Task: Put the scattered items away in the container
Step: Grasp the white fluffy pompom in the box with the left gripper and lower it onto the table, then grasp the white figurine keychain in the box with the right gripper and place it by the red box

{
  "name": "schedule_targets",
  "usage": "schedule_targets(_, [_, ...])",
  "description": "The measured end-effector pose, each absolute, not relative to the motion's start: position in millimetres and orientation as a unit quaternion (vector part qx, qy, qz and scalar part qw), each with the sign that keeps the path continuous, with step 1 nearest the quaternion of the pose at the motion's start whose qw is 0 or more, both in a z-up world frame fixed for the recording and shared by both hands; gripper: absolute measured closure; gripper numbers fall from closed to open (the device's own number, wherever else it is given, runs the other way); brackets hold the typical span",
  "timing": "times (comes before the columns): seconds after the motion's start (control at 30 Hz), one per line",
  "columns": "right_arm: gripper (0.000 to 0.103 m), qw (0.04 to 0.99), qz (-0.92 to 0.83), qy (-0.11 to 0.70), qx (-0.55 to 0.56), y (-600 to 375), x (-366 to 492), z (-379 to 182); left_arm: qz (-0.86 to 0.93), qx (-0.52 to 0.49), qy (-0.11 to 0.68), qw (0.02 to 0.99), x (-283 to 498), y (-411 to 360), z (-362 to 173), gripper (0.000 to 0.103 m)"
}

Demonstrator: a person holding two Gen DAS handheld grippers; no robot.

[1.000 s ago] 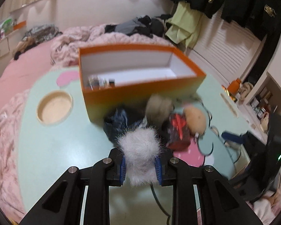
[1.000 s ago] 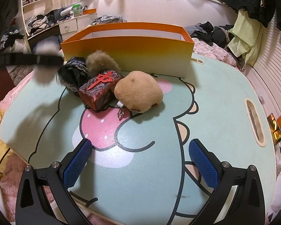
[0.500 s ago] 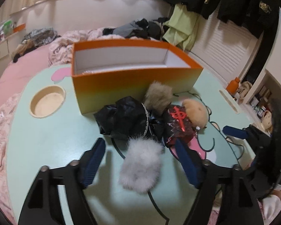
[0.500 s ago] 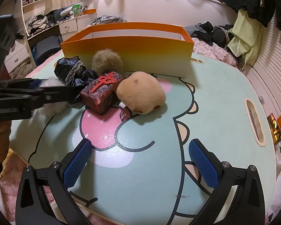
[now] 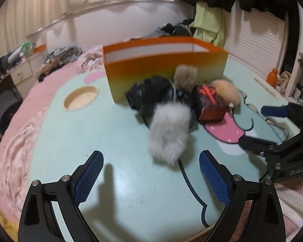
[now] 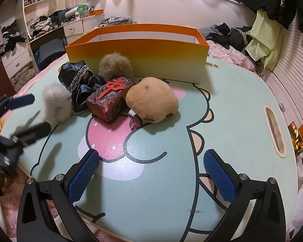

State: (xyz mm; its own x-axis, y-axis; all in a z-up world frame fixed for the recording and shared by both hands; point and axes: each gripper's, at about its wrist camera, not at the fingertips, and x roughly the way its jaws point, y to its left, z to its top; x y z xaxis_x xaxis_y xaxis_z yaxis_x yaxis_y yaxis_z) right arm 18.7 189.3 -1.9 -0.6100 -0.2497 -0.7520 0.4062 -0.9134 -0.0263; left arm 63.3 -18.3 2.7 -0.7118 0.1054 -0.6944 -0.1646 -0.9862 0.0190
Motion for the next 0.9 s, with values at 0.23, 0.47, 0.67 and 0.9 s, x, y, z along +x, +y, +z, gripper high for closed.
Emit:
schedule_targets(0.23, [0.000,0.184,-0.892,0.098,0.401,189.7,18.8,-2.0,0.933,-0.351,0.032,0.073,65.3,-17.3,-1.1,0.000])
schedule_targets(0.47, [0.000,0.183,-0.892,0.099,0.401,189.1,17.8,-2.2,0.934,-0.349,0.030,0.071,66.5,-16.3,-2.3,0.000])
schedule_targets(0.67, [0.000,0.183,-0.888,0.100,0.410,191.3,13.6,-2.6,0.934,-0.349,0.030,0.072,67.0,-15.9,-3.0,0.000])
schedule_targets(0.9, [0.000,0.261,-0.896,0.073,0.353,178.2,9.1,71.1,0.934,-0.349,0.030,0.071,67.3,-15.3,-3.3,0.000])
